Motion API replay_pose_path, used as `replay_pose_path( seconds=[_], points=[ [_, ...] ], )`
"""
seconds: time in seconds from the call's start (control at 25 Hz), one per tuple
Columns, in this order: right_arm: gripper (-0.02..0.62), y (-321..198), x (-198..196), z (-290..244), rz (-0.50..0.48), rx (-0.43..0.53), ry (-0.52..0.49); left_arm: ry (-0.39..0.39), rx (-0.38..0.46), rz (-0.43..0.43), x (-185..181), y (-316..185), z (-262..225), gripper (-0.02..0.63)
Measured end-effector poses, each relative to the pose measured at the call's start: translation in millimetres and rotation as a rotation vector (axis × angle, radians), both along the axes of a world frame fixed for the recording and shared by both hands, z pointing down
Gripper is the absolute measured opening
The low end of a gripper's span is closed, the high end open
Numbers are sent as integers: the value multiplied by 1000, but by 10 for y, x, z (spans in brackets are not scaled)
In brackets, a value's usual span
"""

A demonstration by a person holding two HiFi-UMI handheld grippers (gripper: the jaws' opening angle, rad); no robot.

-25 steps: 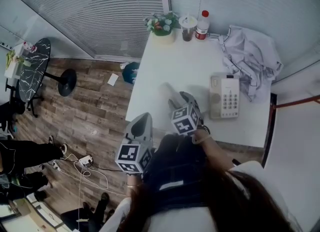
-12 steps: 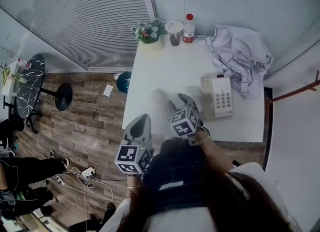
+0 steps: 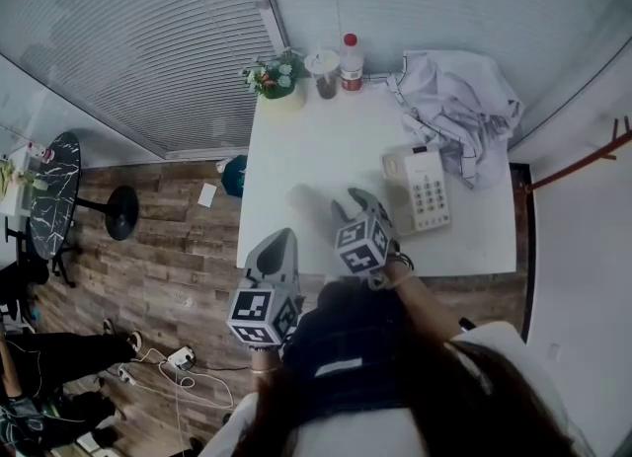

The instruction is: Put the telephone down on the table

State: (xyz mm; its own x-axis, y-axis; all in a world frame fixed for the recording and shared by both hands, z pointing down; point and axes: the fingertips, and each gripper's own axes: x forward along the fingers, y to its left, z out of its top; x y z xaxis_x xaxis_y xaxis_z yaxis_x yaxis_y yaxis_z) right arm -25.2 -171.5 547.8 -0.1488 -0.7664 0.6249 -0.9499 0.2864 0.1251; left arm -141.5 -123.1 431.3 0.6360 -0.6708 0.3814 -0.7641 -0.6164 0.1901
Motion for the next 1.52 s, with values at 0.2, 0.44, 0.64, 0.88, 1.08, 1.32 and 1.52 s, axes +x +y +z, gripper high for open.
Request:
replay_pose_path(
  seconds=[0.2,0.44,0.64,0.88,1.08,1.32,1.52],
  points=[
    [121,3,6,-120,-7,46,-37,5,12,13,47,-23,-32,-3],
    [86,-20,40,-201,-7,71,-44,7,14,24,79,-57,-39,-3],
    [54,-10,64,-242,-13,83,-50,8,20,37,121,-72,-54,-3],
    [21,40,135,-301,5,96,-44,17,8,63,214,-40,-95,-3],
    [11,73,246,-340,27,111,-44,16,6,92,330,-22,-86,-3],
    [2,148,354,-397,51,134,-73,16,13,130,455,14,-107,-3],
    [0,213,498,-425,81,145,-84,15,28,168,608,46,-130,-3]
  ],
)
